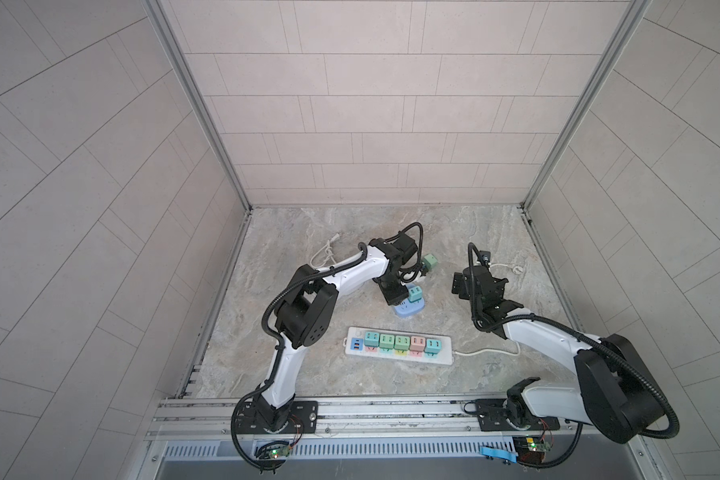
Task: Insert the plug
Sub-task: 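Press the teal adapter down into the light-blue cube's socket with the left gripper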
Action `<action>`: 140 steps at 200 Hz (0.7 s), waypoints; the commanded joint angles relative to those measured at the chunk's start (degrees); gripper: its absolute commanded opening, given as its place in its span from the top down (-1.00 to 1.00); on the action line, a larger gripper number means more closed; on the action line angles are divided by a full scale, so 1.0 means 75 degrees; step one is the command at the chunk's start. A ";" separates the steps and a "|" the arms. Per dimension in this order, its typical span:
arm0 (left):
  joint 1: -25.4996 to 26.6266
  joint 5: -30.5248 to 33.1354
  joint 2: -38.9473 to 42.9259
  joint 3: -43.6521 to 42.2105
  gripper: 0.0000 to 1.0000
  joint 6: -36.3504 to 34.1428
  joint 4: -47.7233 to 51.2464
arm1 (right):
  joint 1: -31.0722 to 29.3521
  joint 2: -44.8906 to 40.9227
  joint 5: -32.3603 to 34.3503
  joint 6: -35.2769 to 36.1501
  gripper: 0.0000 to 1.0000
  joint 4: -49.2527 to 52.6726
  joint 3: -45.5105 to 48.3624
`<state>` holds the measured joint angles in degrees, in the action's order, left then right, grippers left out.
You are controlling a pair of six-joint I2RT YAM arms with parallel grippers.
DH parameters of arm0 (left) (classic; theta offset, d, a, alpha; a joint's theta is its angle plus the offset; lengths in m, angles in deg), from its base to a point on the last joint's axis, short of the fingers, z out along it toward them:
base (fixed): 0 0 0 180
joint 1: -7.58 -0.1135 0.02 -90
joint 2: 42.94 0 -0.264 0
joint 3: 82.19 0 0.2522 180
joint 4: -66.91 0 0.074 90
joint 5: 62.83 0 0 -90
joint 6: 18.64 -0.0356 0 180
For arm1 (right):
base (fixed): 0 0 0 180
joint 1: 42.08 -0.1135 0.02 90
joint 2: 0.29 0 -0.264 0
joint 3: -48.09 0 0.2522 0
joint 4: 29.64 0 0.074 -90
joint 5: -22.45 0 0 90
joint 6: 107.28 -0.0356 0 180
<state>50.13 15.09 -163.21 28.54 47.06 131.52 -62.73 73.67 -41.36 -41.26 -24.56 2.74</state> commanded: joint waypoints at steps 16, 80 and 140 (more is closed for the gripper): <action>0.0045 -0.0075 0.0258 0.0189 -0.08 -0.0072 0.0145 | -0.0072 0.0073 0.0222 0.0046 -0.99 0.0120 -0.0182; 0.0035 0.0049 0.0453 0.0260 -0.01 -0.0019 0.0131 | -0.0092 0.0073 0.0235 0.0058 -1.00 0.0124 -0.0182; 0.0060 0.0027 0.0515 0.0190 0.11 0.0056 -0.0086 | -0.0106 0.0083 0.0256 0.0063 -1.00 0.0117 -0.0186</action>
<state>50.15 15.24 -161.42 29.00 47.54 131.08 -63.10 74.02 -40.92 -41.22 -24.54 2.74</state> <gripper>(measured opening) 0.460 0.997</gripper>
